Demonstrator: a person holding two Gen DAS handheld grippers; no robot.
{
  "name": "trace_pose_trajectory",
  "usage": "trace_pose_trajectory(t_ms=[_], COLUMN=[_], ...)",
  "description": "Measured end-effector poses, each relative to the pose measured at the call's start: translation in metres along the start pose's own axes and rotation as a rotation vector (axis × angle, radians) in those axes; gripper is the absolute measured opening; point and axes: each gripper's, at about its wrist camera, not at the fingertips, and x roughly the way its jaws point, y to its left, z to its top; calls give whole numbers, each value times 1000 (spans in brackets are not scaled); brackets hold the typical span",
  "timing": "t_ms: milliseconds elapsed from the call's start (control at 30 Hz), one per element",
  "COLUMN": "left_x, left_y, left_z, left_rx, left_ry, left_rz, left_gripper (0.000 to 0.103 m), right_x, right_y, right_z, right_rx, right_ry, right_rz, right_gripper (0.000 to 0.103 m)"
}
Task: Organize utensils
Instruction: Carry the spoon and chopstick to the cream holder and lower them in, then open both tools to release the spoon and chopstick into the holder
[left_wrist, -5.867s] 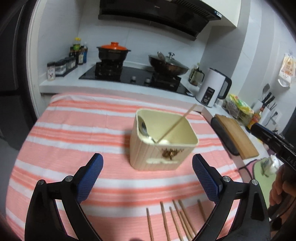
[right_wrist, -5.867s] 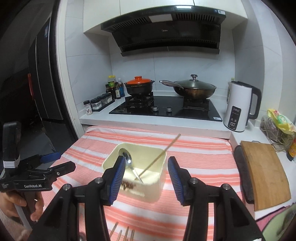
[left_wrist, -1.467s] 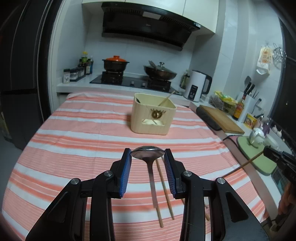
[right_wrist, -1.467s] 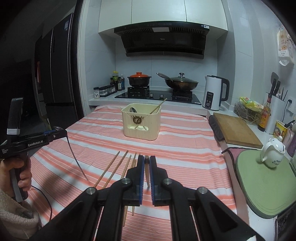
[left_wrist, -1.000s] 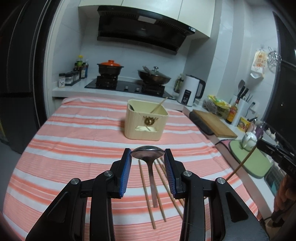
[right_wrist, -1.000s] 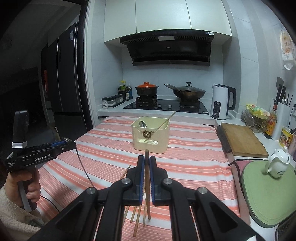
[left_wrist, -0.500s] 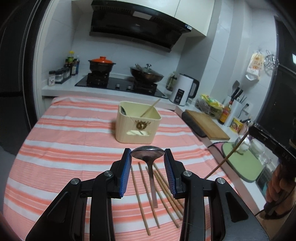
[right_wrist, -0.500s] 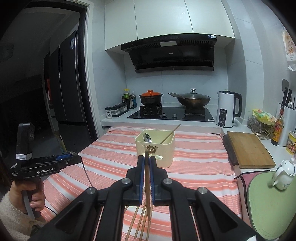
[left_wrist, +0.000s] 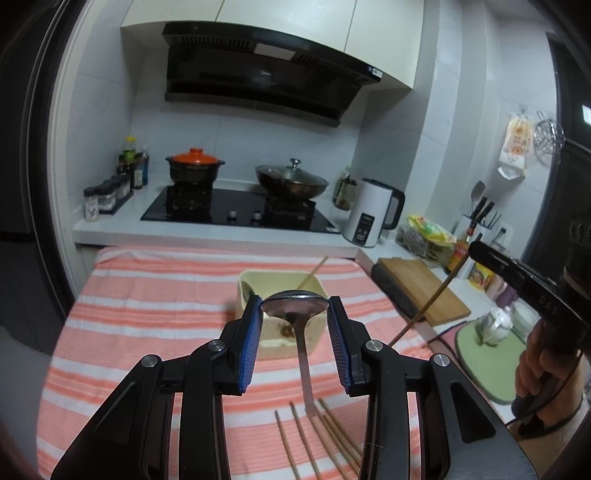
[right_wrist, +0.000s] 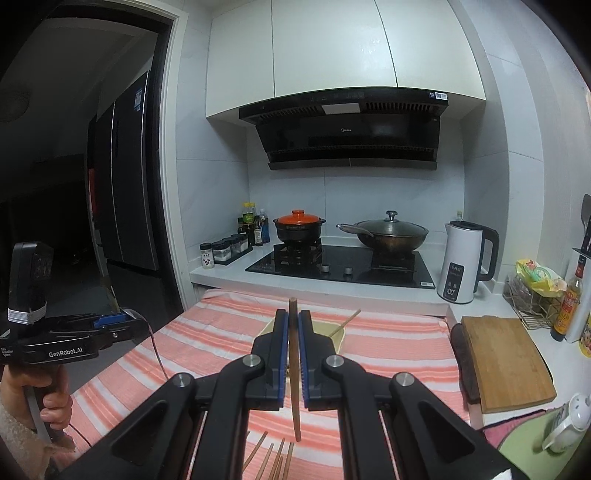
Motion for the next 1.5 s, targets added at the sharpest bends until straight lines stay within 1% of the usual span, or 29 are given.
trace_pose_trajectory(t_ms=[200,367,467,567,700,767,833,933,1033,1100,1133,1167,1200,1233,1267,1367,1433,1500], left_x=[36,77,114,153,193,208,221,234,239,237,234,230,226,219,211,187,169,148], left_y=[3,9,19,29,40,44,49,53,53,52,52,53,54,55,55,55,52,47], left_z=[50,69,71,65,49,40,33,24,19,18,18,20,22,24,25,24,17,4], left_rx=[4,7,-8,-22,-34,-44,-53,-57,-55,-52,-51,-53,-54,-53,-50,-31,-9,7], left_ry=[-43,-49,-14,52,153,202,247,288,313,313,306,293,280,266,255,240,240,250], left_rz=[3,27,42,56,62,65,69,77,78,91,96,102,111,119,122,131,146,146], left_gripper=[36,36,36,35,35,36,36,36,37,40,50,61,65,69,71,76,79,80], right_x=[41,85,118,160,209,227,238,249,256,263,264,262,260,256,251,230,210,187], right_y=[2,0,-7,-20,-35,-40,-43,-46,-47,-48,-48,-47,-47,-46,-45,-40,-35,-28], right_z=[37,54,52,44,24,14,4,-7,-14,-16,-16,-15,-14,-12,-10,-2,2,2], right_rx=[-24,-51,-34,17,80,101,123,138,150,160,161,164,168,169,164,137,112,76], right_ry=[-37,-49,-31,45,181,246,292,341,369,382,382,376,365,348,333,296,266,241], right_rz=[7,12,11,36,76,89,94,96,101,100,103,107,107,107,104,95,85,74], right_gripper=[6,6,6,6,6,6,6,6,8,10,11,20,37,44,49,49,49,50])
